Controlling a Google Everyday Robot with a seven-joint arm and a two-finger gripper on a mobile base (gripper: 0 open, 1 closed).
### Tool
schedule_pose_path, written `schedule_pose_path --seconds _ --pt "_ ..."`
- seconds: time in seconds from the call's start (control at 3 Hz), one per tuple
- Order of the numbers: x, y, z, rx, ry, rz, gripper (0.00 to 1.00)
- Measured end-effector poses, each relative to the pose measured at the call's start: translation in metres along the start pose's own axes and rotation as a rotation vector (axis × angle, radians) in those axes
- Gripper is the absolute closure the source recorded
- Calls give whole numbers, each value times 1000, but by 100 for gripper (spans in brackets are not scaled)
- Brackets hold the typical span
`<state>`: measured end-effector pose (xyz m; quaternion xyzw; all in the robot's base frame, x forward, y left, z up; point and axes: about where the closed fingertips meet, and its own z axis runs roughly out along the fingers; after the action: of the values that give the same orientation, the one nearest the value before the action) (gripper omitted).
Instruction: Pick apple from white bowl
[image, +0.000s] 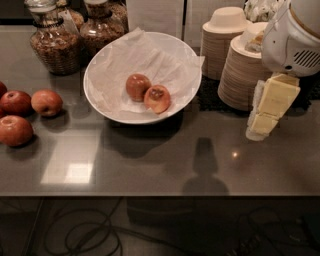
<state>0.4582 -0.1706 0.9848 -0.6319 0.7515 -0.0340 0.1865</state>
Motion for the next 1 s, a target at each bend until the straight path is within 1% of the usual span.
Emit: schedule_pose_path --seconds 0.33,0.67,1.0 --pt "-28 -10 10 16 -54 -6 0" --pt "-86 -20 27 20 -135 -93 0" --pt "-125 -31 33 31 -239 -149 0"
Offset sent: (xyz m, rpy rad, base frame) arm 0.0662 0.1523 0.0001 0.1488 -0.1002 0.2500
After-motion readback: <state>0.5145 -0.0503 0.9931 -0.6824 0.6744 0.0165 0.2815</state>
